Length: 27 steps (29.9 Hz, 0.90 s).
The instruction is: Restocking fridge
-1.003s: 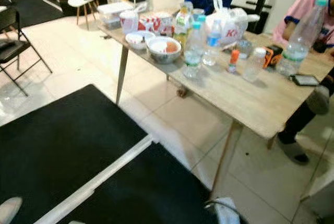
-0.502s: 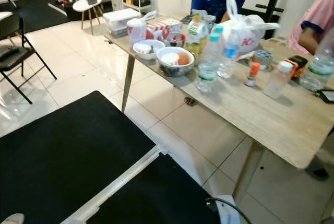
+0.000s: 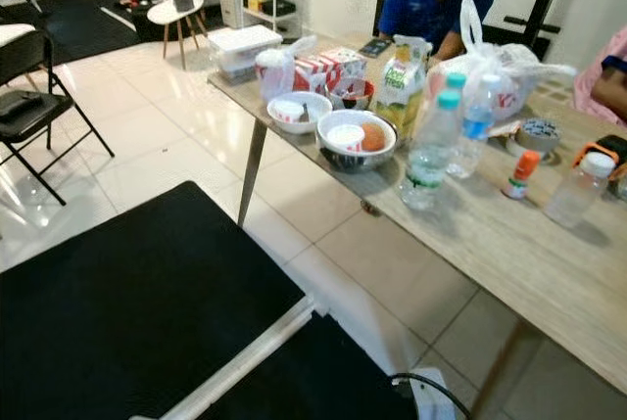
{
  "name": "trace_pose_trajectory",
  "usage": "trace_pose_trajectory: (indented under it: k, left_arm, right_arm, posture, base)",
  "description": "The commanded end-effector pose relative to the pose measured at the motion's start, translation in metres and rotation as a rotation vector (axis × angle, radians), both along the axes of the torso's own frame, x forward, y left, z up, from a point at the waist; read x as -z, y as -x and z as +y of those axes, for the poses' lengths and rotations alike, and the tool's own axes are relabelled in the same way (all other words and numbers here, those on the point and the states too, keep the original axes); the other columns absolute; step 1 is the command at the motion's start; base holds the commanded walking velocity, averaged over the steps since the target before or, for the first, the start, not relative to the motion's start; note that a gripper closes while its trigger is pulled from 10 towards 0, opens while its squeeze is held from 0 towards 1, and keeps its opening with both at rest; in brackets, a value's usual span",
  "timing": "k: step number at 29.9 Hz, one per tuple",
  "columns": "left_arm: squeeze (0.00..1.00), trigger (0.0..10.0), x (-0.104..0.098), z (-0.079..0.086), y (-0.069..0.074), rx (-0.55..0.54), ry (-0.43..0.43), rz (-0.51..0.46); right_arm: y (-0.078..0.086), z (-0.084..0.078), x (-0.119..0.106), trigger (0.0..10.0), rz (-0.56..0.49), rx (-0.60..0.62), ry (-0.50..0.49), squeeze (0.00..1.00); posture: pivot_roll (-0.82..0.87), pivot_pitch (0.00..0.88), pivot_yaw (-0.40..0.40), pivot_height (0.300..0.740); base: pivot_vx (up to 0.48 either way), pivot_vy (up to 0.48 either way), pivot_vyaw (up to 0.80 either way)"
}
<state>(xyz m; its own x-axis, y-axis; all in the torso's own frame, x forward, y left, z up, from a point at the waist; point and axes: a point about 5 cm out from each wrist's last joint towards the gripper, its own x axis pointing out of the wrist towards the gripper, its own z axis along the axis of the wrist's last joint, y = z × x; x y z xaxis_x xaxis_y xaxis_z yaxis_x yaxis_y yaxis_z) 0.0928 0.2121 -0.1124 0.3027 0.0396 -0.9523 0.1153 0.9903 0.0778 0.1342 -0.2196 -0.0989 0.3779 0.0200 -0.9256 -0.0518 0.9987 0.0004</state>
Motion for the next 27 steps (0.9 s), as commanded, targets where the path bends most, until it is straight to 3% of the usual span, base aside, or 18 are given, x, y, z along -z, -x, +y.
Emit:
trace_pose_trajectory:
  k: [1,16,27]
  left_arm:
    - [0.0,10.0,-0.0009,0.0,-0.0037,0.004,-0.003,-0.012]
    - [0.0,10.0,-0.0007,-0.0006,-0.0033,-0.02,0.0,-0.021]
    - [0.0,10.0,-0.0005,-0.0013,-0.0025,-0.006,-0.005,-0.021]
  right_arm:
    - [0.0023,-0.0039,0.0,10.0,0.002,0.007,0.012,0.0]
    - [0.0028,-0.0067,-0.0003,10.0,0.006,0.018,0.026,0.0]
    - [0.0065,-0.0095,0.0004,10.0,0.032,-0.011,0.049,0.0]
  posture:
    - [0.0,0.0,0.026,0.74]
    - [0.0,0.0,0.023,0.74]
    - [0.0,0.0,0.023,0.74]
  base:
    - [0.322,0.0,0.0]
    - [0.246,0.0,0.0]
    - [0.0,0.0,-0.69]
